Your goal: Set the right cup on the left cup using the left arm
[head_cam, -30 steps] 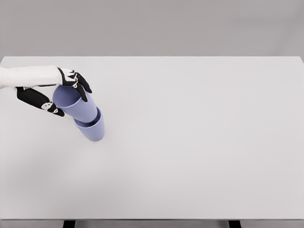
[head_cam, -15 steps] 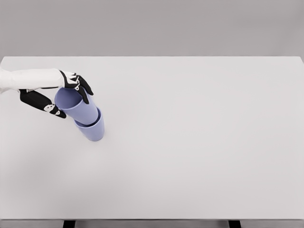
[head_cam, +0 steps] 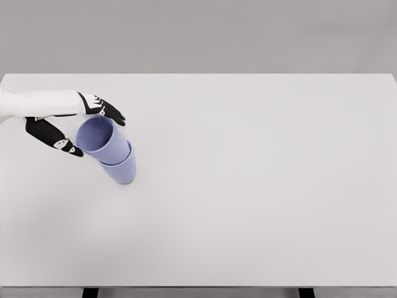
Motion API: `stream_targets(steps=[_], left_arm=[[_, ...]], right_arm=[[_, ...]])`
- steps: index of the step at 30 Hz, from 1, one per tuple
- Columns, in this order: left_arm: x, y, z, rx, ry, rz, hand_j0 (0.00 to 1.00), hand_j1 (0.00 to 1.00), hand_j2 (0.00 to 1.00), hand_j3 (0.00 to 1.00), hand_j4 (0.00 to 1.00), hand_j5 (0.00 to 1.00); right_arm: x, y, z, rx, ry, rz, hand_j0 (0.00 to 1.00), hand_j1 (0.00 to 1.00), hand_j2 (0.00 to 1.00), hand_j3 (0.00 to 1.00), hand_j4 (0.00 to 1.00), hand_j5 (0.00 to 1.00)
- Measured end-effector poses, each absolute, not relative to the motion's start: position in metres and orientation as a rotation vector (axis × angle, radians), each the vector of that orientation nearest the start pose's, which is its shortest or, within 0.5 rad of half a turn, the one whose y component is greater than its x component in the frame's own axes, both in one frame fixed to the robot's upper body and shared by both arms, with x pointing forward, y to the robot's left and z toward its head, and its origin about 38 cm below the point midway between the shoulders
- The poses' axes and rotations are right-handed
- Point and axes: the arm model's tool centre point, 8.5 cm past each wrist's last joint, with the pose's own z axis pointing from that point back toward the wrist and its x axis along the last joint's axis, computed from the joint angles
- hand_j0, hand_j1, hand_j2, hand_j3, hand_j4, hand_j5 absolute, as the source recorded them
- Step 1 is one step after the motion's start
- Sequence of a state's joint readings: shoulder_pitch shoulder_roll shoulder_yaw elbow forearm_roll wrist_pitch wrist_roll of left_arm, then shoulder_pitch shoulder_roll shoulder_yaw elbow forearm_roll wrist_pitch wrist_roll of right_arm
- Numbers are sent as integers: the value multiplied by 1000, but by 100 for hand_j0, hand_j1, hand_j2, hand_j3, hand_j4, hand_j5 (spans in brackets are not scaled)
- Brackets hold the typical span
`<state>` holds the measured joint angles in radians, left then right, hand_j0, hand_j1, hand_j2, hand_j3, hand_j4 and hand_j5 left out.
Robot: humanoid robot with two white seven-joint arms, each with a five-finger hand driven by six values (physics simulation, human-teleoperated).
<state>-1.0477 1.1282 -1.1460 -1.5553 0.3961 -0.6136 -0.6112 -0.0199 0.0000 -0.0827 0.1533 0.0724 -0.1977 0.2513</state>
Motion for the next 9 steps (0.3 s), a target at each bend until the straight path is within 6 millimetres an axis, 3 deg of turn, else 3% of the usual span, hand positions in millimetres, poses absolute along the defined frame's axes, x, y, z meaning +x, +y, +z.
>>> stream_targets(steps=[9], left_arm=[[402, 324, 306, -92, -1544, -1893, 100, 100, 100, 100, 100, 100]], right_arm=[[-19, -246, -256, 175, -66, -1, 100, 100, 100, 100, 100, 100]])
